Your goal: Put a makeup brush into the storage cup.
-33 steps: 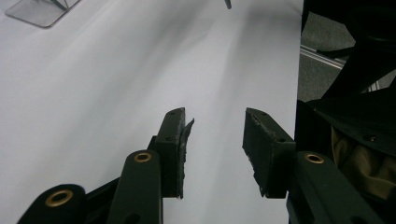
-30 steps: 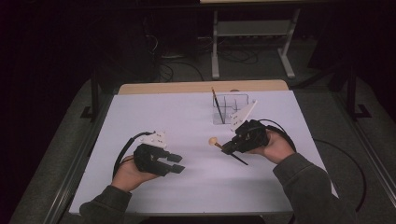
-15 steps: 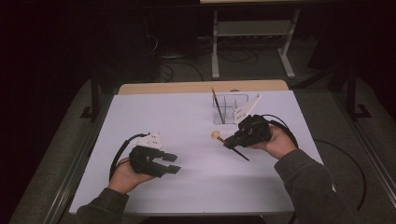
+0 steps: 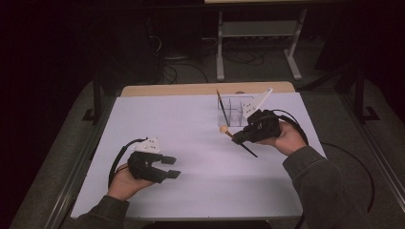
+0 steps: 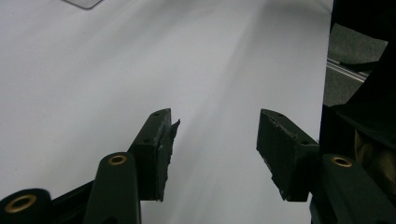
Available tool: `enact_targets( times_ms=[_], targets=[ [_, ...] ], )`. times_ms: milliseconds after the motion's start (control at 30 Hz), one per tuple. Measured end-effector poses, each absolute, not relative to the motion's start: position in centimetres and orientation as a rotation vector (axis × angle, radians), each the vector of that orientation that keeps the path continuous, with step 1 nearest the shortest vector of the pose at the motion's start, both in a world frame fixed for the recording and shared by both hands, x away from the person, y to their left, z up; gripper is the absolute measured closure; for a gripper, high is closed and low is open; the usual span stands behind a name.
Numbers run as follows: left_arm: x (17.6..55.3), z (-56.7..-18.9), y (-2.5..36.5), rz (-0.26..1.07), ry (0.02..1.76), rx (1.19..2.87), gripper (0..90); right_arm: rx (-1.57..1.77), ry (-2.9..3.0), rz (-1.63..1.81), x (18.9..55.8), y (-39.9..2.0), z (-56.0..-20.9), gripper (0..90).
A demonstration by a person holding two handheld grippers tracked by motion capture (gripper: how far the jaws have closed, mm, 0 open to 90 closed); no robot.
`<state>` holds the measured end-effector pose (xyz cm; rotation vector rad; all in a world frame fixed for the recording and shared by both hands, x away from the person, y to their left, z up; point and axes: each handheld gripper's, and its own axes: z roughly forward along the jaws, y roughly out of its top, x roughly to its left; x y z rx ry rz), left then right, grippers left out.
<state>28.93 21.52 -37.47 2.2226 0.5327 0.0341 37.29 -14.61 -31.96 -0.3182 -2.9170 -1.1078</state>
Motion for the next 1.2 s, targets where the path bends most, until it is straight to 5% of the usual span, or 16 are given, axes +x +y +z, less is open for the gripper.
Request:
enact_targets(
  times_ms=[1200],
  targets=[
    [28.0, -38.3, 24.1, 0.116, 0.616, 2.15, 29.6, -0.449, -2.912, -1.161, 41.5, -15.2, -30.6, 82.8]
  ],
)
